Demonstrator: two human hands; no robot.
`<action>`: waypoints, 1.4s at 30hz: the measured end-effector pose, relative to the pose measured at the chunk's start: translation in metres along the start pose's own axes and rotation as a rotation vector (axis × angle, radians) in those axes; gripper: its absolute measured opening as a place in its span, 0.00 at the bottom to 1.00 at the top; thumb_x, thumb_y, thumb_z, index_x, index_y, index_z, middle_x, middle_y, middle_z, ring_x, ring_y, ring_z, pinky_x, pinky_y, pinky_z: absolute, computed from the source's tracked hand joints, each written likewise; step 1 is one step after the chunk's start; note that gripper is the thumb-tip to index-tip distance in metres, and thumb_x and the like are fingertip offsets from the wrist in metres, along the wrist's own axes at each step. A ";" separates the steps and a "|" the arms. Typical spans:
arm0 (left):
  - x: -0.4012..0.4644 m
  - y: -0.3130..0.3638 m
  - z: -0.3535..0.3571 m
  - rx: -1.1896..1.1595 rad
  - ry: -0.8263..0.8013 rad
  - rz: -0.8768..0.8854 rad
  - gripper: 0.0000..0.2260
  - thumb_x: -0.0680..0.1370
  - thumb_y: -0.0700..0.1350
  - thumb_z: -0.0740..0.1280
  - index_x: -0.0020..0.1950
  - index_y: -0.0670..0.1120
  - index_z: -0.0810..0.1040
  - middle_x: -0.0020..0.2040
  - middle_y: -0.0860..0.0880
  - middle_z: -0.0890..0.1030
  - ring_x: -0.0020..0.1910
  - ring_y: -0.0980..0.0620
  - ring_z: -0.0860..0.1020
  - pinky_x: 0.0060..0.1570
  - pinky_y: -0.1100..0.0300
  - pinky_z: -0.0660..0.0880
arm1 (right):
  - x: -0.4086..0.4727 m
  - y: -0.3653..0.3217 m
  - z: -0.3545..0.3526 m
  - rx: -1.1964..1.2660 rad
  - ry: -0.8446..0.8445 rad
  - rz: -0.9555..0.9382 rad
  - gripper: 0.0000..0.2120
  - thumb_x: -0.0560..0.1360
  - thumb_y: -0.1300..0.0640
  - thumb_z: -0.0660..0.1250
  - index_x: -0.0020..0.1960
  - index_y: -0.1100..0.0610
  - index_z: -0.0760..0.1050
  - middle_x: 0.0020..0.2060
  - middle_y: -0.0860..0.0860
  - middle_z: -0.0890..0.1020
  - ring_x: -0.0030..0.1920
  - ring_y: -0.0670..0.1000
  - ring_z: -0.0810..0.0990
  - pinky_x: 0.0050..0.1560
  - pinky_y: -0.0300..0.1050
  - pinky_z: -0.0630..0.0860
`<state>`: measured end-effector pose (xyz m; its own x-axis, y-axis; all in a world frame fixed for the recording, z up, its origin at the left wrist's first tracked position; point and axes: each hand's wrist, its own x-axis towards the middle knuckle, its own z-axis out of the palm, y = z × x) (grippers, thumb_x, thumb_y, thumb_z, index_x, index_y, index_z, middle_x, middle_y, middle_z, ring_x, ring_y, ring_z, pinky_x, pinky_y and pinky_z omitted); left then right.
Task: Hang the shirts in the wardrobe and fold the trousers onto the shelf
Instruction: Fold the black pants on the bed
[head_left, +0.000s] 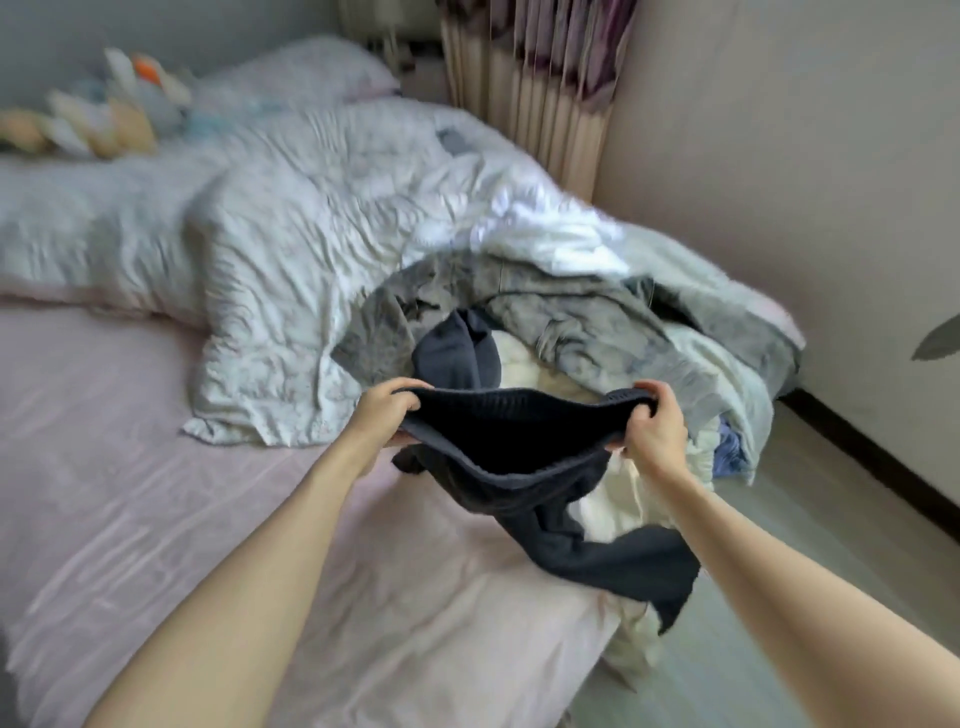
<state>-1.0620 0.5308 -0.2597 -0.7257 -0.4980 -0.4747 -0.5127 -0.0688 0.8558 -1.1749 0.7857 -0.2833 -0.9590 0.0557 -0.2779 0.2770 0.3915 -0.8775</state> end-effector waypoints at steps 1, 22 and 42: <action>-0.007 0.035 -0.003 -0.079 -0.004 0.035 0.13 0.74 0.34 0.60 0.43 0.49 0.80 0.41 0.46 0.79 0.40 0.50 0.77 0.30 0.61 0.76 | 0.004 -0.033 -0.011 0.051 0.026 -0.040 0.14 0.77 0.65 0.51 0.58 0.53 0.69 0.50 0.55 0.75 0.30 0.51 0.77 0.21 0.38 0.72; -0.176 0.417 -0.051 -0.533 0.137 0.988 0.07 0.72 0.43 0.73 0.47 0.48 0.77 0.49 0.49 0.78 0.50 0.51 0.79 0.41 0.61 0.80 | -0.051 -0.439 -0.163 0.984 -0.205 -0.686 0.37 0.71 0.73 0.59 0.72 0.42 0.59 0.55 0.50 0.72 0.41 0.46 0.75 0.40 0.39 0.74; -0.245 0.362 -0.200 0.229 1.055 0.600 0.14 0.70 0.58 0.66 0.42 0.47 0.77 0.36 0.52 0.81 0.31 0.51 0.81 0.46 0.56 0.79 | -0.115 -0.483 -0.077 0.342 -1.178 -0.751 0.15 0.68 0.62 0.70 0.54 0.57 0.75 0.46 0.53 0.80 0.45 0.48 0.80 0.46 0.39 0.77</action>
<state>-0.9779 0.4547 0.2071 -0.2028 -0.8596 0.4690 -0.3722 0.5107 0.7750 -1.2034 0.6608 0.2021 -0.3217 -0.9054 0.2770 -0.1006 -0.2582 -0.9608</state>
